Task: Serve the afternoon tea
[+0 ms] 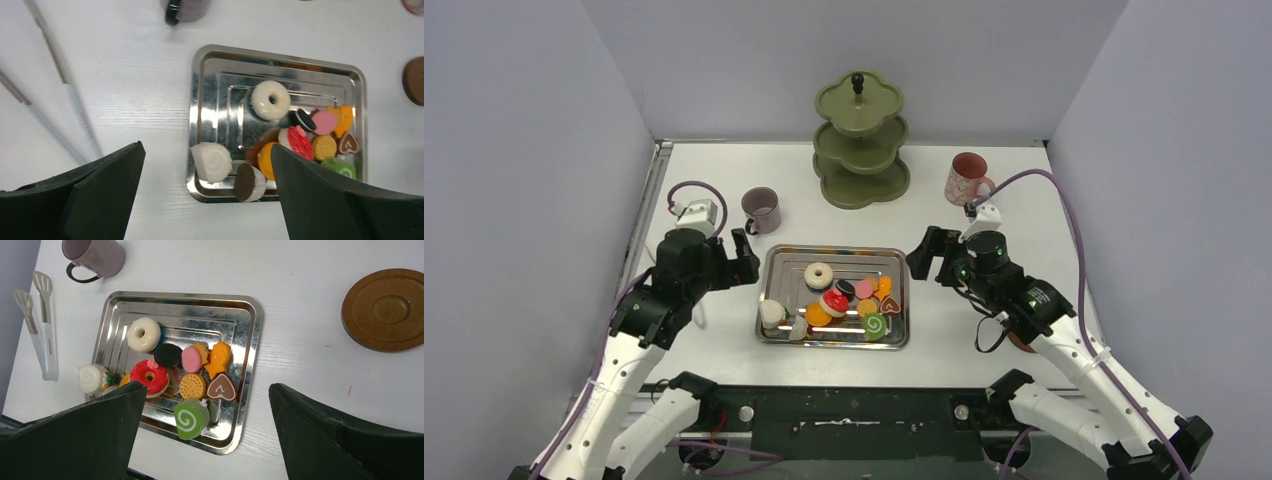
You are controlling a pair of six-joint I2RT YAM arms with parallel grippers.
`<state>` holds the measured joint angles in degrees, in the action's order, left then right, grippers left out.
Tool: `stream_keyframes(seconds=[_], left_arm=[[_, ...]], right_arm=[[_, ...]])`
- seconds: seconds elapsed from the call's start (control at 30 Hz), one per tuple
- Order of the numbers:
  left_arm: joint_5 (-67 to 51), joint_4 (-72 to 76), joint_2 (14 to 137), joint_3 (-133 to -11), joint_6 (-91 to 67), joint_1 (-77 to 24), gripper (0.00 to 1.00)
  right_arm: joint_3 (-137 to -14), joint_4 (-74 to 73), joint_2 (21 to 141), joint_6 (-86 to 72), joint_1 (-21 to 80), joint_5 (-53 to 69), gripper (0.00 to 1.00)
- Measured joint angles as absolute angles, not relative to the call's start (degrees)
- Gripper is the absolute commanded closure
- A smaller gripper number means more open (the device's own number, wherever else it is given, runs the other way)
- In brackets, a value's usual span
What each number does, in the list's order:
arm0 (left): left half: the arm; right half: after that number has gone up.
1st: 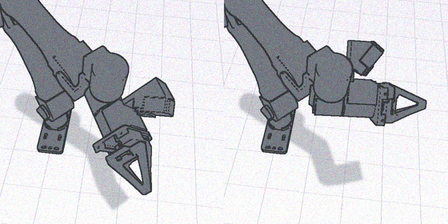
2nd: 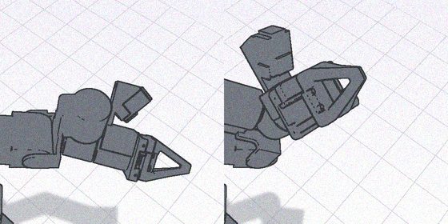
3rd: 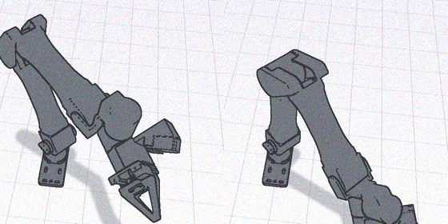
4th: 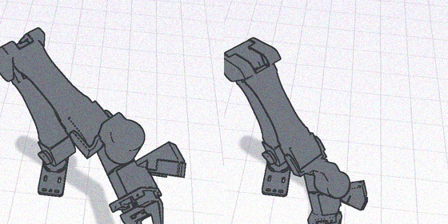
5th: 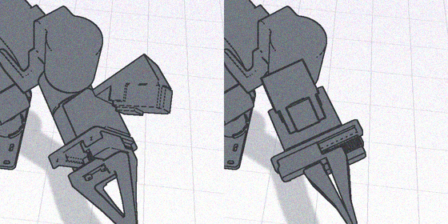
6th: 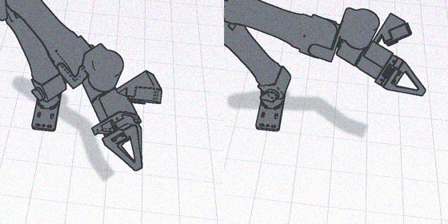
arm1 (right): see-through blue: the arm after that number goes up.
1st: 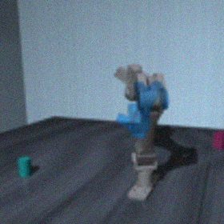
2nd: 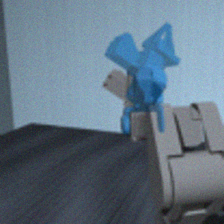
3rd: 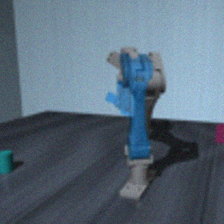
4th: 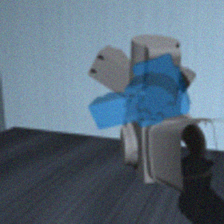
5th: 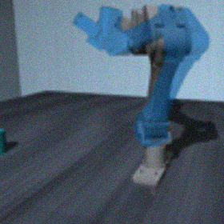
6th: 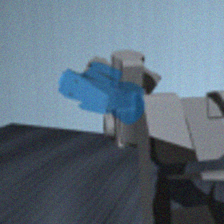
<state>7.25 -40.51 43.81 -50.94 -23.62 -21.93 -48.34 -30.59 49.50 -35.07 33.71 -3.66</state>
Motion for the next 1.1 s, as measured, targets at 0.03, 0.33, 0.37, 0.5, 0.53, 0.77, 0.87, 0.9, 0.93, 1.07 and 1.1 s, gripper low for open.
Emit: stream_keyframes(seconds=[0.03,0.33,0.37,0.5,0.53,0.77,0.87,0.9,0.93,1.07,1.1], left_arm=[[8.43,-40.91,44.38,-50.94,-23.9,-20.97,0.03],[13.37,-47.22,54.06,-52.6,-29.56,-3.14,0.06],[13.17,-47.59,54.37,-52.53,-30.59,-0.43,0.08],[13.02,-47.29,54.65,-50.63,-34.92,8.62,0.09],[13.13,-47.33,55.02,-50.11,-35.59,9.69,0.09],[13.74,-45.65,66.98,-49.3,-38.44,12.03,0.09],[13.93,-44.31,72.79,-49.5,-39.0,12.34,0.1],[14.15,-43.88,74.76,-49.65,-39.27,12.4,0.1],[14.44,-43.64,76.71,-49.91,-39.53,12.47,0.1],[15.86,-43.22,83.33,-51.92,-40.1,12.56,0.11],[15.94,-43.07,84.71,-52.51,-40.07,12.56,0.12]], right_arm=[[-48.34,-30.63,49.12,-34.89,33.71,-3.66,0.0],[-46.83,-29.41,43.79,-32.77,33.71,-3.2,0.0],[-46.81,-29.32,43.57,-32.4,33.71,-3.01,0.0],[-46.81,-29.08,43.53,-31.11,33.71,-2.48,0.0],[-46.81,-29.12,43.53,-30.81,33.71,-2.5,0.0],[-46.81,-30.22,44.14,-30.48,33.71,-2.85,0.0],[-46.81,-30.41,44.58,-30.48,33.71,-2.98,0.0],[-46.81,-30.52,44.62,-30.48,33.71,-3.03,0.0],[-46.81,-30.52,44.58,-30.46,33.71,-3.05,0.0],[-46.81,-30.48,43.79,-30.15,33.71,-3.16,0.0],[-46.81,-30.46,43.44,-29.98,33.71,-3.16,0.0]])
